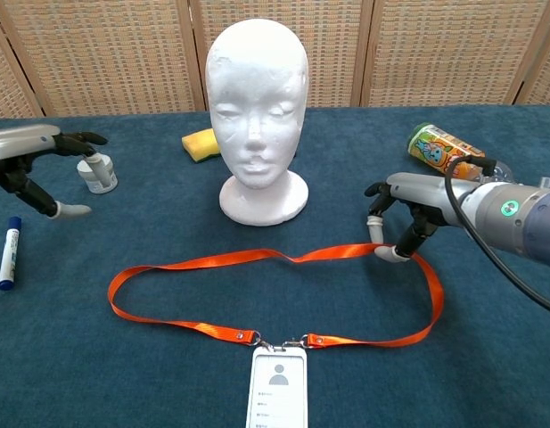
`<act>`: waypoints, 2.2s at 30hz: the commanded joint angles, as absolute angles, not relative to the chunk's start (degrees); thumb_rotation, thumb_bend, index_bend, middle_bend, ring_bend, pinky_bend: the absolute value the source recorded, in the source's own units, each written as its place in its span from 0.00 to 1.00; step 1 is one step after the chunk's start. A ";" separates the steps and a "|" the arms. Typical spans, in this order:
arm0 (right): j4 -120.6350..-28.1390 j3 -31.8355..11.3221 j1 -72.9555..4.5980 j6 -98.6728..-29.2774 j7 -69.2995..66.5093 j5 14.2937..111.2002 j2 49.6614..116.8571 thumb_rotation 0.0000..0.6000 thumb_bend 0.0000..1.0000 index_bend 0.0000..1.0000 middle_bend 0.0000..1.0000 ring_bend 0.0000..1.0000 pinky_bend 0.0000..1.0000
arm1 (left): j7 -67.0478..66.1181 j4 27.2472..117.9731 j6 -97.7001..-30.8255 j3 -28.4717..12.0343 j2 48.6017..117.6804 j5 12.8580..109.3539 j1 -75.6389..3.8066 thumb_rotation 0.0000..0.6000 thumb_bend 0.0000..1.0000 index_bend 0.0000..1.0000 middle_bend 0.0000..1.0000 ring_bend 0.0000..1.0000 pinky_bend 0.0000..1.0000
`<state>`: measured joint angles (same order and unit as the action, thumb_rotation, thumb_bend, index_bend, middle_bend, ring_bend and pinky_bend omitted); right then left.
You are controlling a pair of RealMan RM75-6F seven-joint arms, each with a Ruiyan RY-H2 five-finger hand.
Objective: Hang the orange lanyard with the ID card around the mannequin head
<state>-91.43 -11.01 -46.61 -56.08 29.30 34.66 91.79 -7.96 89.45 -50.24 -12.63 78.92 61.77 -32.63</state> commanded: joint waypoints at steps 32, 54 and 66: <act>-91.21 -12.24 -46.56 -52.67 22.81 34.89 90.54 1.00 0.49 0.70 0.00 0.00 0.00 | -14.68 79.16 -44.01 -9.88 95.20 49.76 -41.58 1.00 0.41 0.43 0.00 0.00 0.00; -92.55 -11.98 -47.26 -53.12 22.16 34.73 89.47 1.00 0.49 0.70 0.00 0.00 0.00 | -14.02 78.75 -45.72 -9.28 96.45 48.86 -42.36 1.00 0.42 0.48 0.00 0.00 0.00; -92.36 -11.65 -47.37 -53.19 21.60 34.95 89.56 1.00 0.49 0.70 0.00 0.00 0.00 | -13.33 77.52 -47.54 -8.89 98.12 50.67 -42.07 1.00 0.47 0.57 0.00 0.00 0.00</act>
<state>-92.36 -11.65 -47.37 -53.18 21.60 34.95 89.57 -13.37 77.66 -47.38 -8.91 97.98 50.51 -42.13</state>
